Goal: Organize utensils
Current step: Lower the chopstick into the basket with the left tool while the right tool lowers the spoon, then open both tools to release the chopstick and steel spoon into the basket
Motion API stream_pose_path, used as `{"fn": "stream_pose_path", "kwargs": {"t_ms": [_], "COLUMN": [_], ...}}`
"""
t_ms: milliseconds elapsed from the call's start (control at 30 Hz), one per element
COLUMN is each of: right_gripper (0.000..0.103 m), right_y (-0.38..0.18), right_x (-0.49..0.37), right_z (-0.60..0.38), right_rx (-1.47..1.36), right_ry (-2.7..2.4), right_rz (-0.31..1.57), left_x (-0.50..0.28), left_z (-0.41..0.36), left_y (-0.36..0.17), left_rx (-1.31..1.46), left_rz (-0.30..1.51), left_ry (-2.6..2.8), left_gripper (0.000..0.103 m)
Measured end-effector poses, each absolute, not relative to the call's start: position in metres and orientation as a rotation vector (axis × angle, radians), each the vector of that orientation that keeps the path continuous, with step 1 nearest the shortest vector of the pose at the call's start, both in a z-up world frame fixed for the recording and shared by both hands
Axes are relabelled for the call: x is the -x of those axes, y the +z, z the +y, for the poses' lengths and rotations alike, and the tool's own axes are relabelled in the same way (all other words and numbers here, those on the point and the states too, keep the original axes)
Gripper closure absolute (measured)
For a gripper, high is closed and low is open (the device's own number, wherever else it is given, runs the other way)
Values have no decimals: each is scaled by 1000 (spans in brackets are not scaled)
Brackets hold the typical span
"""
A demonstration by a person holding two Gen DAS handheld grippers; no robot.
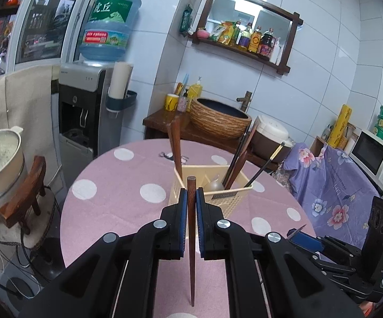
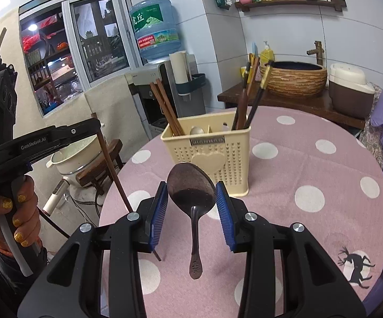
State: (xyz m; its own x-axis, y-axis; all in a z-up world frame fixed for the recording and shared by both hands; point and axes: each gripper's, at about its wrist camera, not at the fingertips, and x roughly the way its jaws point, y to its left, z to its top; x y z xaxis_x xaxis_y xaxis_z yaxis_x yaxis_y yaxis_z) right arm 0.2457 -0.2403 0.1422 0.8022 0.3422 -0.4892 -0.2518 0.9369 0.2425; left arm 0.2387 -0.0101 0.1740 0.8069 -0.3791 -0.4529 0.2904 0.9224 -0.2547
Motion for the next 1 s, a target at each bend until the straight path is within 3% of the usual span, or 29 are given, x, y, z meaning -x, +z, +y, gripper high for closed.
{"fn": "stream_pose_path", "kwargs": {"t_ms": [300, 467, 1000], "right_gripper": [65, 65, 65], "right_y": [236, 255, 156], "right_x": [-289, -324, -377], "right_z": [-234, -220, -213], "right_rx": [-125, -78, -31], "right_ry": [230, 170, 80], "right_rz": [299, 235, 380], "left_x": [-254, -281, -335], "left_z": [-15, -31, -51], "left_y": [275, 304, 192], "left_rx": [193, 171, 147], "left_rz": [290, 198, 382], "left_ry": [-326, -222, -186], "left_gripper": [95, 95, 95]}}
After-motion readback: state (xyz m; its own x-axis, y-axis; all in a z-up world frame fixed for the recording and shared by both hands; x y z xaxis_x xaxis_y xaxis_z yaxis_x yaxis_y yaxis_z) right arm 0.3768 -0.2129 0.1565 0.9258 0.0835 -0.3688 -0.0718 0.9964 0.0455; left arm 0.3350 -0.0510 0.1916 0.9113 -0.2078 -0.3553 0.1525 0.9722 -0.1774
